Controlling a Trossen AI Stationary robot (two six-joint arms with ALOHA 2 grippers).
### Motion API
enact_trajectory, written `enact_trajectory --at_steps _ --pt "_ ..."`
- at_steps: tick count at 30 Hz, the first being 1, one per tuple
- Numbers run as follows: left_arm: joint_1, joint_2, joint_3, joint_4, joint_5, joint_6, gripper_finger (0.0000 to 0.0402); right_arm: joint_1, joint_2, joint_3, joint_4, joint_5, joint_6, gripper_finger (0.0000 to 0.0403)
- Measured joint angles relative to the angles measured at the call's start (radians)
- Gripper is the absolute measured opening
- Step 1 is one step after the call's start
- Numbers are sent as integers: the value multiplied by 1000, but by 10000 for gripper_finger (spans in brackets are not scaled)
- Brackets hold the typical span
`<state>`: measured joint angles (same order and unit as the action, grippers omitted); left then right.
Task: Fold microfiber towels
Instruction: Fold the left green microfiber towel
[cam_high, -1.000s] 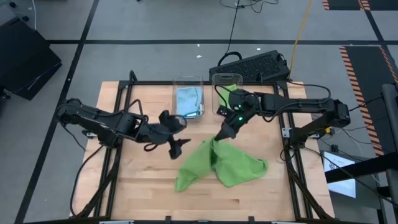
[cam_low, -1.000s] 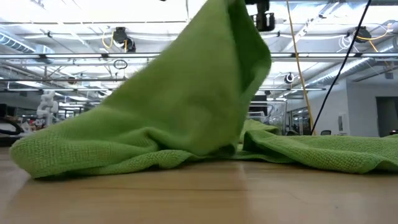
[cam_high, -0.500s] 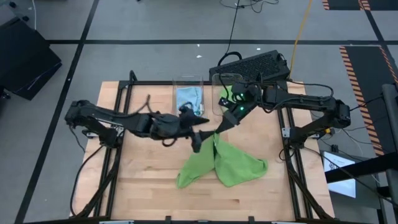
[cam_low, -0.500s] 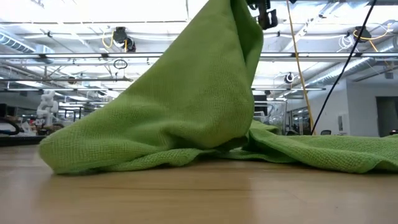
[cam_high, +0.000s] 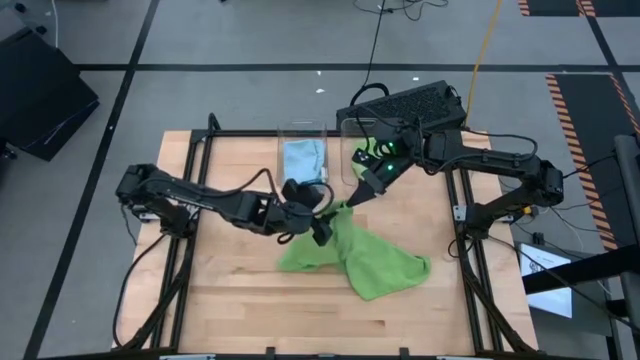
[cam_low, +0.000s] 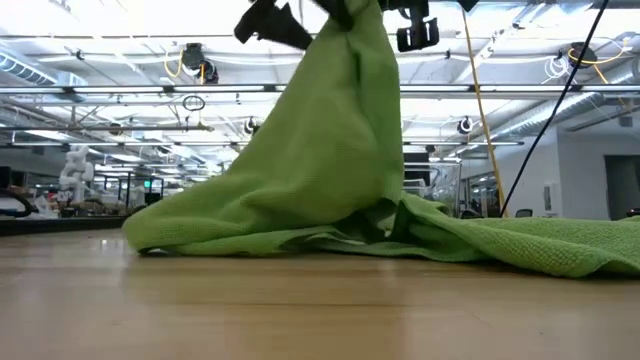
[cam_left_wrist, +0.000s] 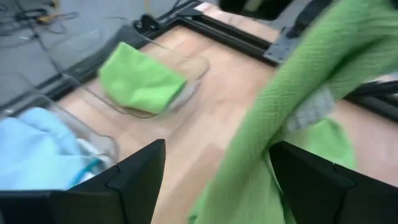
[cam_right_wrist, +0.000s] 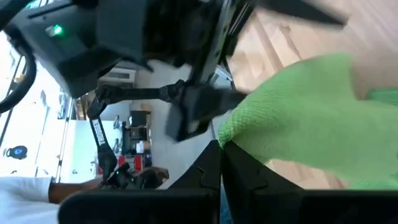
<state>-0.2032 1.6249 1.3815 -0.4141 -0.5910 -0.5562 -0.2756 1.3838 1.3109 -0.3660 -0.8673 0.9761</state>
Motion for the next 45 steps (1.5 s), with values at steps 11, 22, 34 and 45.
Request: enact_trajectory --at_steps 11,22,34,45 --pt "90 -49 0 -284 15 62 291 0 0 0 -15 -62 -16 0" --pt "124 -68 0 -497 359 135 284 -48 0 0 -40 -77 -57 0" --pt "-66 -37 -306 49 205 -154 229 -87 0 0 -39 -80 -72 0" --pt "-160 219 -460 490 7 -344 278 -133 0 0 -42 -107 -53 0"
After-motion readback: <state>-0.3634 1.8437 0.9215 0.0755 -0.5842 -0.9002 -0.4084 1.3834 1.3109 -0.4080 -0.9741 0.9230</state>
